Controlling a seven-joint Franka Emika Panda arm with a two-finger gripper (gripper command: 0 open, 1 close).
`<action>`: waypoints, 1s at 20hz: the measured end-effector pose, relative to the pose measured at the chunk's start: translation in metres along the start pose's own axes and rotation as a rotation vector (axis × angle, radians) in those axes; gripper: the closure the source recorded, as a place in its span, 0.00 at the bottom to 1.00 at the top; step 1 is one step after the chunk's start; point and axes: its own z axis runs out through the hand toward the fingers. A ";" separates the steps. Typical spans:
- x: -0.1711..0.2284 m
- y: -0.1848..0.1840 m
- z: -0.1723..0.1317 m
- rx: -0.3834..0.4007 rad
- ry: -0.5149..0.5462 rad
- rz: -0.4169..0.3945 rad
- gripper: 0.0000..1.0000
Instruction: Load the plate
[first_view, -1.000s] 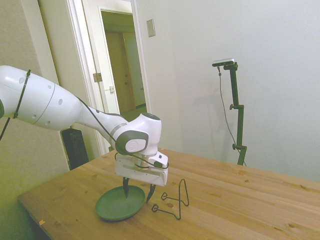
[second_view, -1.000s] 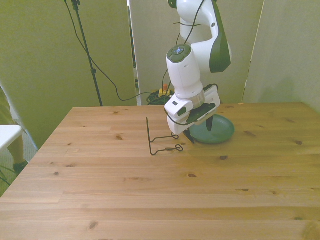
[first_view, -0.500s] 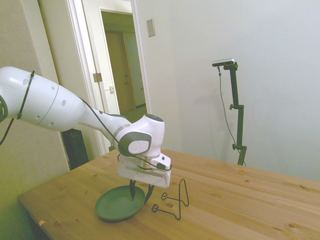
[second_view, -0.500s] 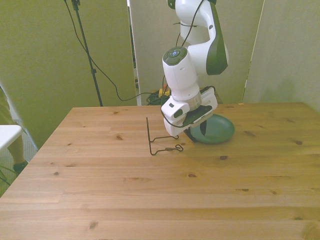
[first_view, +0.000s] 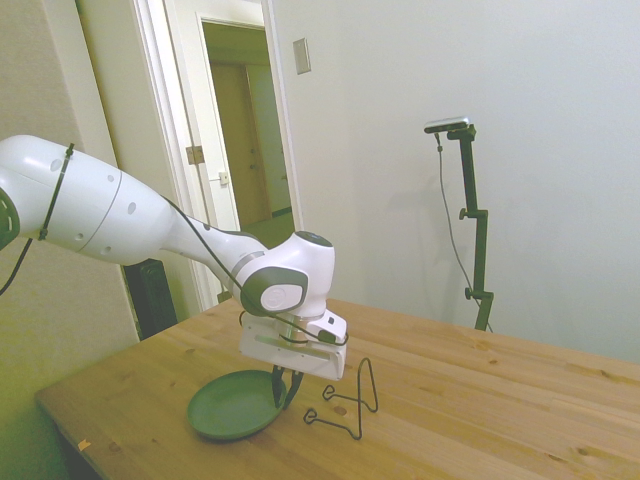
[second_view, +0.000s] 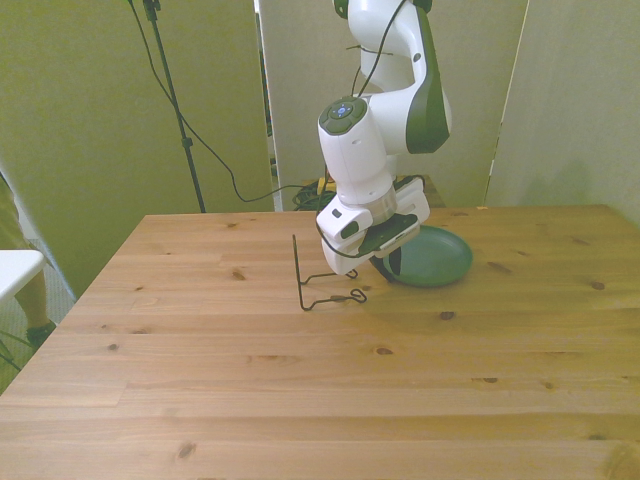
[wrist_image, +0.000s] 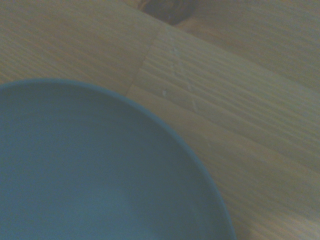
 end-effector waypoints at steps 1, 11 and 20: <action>0.000 0.000 -0.001 0.000 0.001 0.000 1.00; -0.008 0.009 -0.018 -0.005 0.041 0.038 1.00; -0.058 0.008 -0.106 -0.061 0.225 0.142 1.00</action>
